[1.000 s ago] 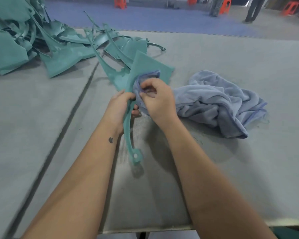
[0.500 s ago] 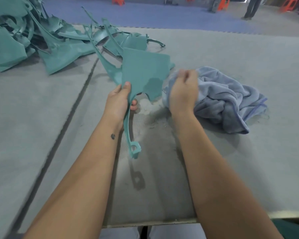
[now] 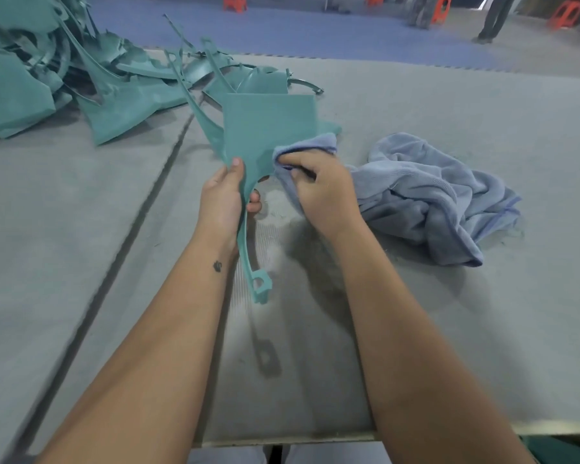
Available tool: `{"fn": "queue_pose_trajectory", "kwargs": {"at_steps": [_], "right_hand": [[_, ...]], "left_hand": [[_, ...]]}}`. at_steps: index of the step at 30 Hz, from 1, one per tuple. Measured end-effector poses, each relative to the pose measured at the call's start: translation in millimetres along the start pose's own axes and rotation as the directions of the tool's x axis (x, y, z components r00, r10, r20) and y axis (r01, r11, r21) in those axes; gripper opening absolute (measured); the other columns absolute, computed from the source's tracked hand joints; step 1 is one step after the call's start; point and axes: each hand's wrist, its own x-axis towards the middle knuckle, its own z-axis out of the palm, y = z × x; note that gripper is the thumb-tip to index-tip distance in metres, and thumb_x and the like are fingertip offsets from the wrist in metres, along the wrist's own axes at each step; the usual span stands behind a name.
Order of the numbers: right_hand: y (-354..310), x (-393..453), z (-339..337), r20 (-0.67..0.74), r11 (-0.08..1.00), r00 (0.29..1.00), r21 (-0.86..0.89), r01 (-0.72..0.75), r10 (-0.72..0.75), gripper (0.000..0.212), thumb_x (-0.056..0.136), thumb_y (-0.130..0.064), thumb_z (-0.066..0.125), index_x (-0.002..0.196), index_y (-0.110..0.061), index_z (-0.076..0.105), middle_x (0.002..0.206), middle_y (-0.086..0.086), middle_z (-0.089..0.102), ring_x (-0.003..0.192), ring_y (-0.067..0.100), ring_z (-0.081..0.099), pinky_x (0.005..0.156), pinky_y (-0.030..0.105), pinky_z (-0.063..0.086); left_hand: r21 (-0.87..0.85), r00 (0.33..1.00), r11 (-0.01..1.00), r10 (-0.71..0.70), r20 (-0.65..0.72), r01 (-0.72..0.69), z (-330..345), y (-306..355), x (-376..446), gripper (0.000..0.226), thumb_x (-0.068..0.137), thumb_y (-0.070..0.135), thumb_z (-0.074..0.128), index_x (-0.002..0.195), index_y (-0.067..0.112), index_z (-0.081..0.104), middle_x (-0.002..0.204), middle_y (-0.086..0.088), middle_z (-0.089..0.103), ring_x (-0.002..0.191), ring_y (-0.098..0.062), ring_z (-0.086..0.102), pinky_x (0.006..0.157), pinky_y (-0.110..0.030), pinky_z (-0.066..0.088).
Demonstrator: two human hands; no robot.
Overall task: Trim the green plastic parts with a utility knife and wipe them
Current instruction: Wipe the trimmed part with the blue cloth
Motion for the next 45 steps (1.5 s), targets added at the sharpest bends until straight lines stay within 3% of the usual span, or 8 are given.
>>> {"fn": "queue_pose_trajectory", "kwargs": {"at_steps": [5,10,14,24,31,34,38,45], "right_hand": [[8,2,-6,-0.163,0.971,0.959,0.103,-0.216,0.231,0.039,0.081,-0.012,0.072,0.120,-0.012,0.066,0.119,0.008,0.056,0.110,0.016,0.053,0.100,0.023,0.041],[6,5,-10,0.001,0.870,0.893,0.229,-0.438,0.449,0.043,0.079,-0.021,0.076,0.115,-0.013,0.054,0.101,-0.008,0.058,0.093,0.007,0.056,0.078,0.013,0.039],[10,5,-21,0.169,0.876,0.906,0.239,-0.420,0.388,0.029,0.081,-0.017,0.075,0.105,-0.012,0.060,0.099,-0.002,0.066,0.095,0.013,0.063,0.085,0.027,0.050],[13,7,-16,-0.081,0.897,0.904,0.190,-0.399,0.420,0.039,0.094,-0.016,0.057,0.059,-0.020,0.040,0.058,-0.006,0.041,0.057,0.009,0.039,0.056,0.020,0.033],[15,9,-30,-0.117,0.431,0.684,0.848,-0.308,0.720,0.024,0.101,-0.029,0.049,0.085,-0.013,0.058,0.087,0.013,0.066,0.080,0.023,0.060,0.074,0.033,0.053],[14,8,-21,-0.176,0.555,0.771,0.791,-0.260,0.612,0.015,0.099,-0.027,0.052,0.087,-0.017,0.056,0.091,0.011,0.061,0.085,0.018,0.056,0.082,0.038,0.050],[13,-2,-1,-0.307,0.988,0.949,0.148,-0.033,0.077,0.028,0.089,-0.005,0.060,0.070,-0.018,0.044,0.070,-0.005,0.043,0.068,0.004,0.042,0.070,0.015,0.036],[9,-7,9,-0.076,0.963,0.976,-0.192,0.187,-0.205,0.034,0.072,-0.001,0.057,0.056,-0.014,0.030,0.057,0.002,0.037,0.059,0.025,0.037,0.057,0.039,0.031]], "left_hand": [[-0.009,0.998,1.000,-0.002,0.070,0.002,0,0,-2,0.021,0.101,0.024,0.049,0.091,0.012,0.062,0.059,0.001,0.059,0.040,-0.007,0.043,0.036,-0.016,0.032],[-0.009,0.989,0.999,0.042,0.142,-0.042,-1,2,-4,0.021,0.101,0.025,0.049,0.093,0.013,0.065,0.064,-0.001,0.059,0.042,-0.008,0.042,0.037,-0.017,0.032],[-0.050,0.979,0.998,0.058,0.196,-0.049,-3,3,-6,0.022,0.101,0.027,0.049,0.095,0.015,0.067,0.068,0.000,0.061,0.044,-0.008,0.042,0.039,-0.017,0.033],[-0.024,0.975,1.000,-0.006,0.223,0.012,0,4,-8,0.021,0.101,0.026,0.048,0.095,0.017,0.066,0.070,0.002,0.063,0.044,-0.007,0.041,0.038,-0.016,0.032],[-0.026,0.991,0.999,0.038,0.130,-0.035,3,7,-12,0.019,0.102,0.029,0.048,0.104,0.019,0.064,0.083,0.003,0.064,0.047,-0.007,0.042,0.042,-0.015,0.034],[-0.030,0.993,0.997,0.077,0.088,-0.075,5,8,-13,0.020,0.103,0.027,0.045,0.105,0.017,0.062,0.077,0.002,0.059,0.047,-0.008,0.042,0.044,-0.016,0.035],[0.003,0.992,0.995,0.100,0.072,-0.100,6,6,-14,0.020,0.103,0.024,0.045,0.100,0.015,0.062,0.072,0.001,0.059,0.046,-0.008,0.043,0.043,-0.017,0.035],[0.086,0.998,0.994,0.060,0.034,-0.063,0,4,-10,0.023,0.103,0.021,0.045,0.093,0.008,0.061,0.068,-0.005,0.059,0.041,-0.008,0.043,0.039,-0.017,0.034]]}}
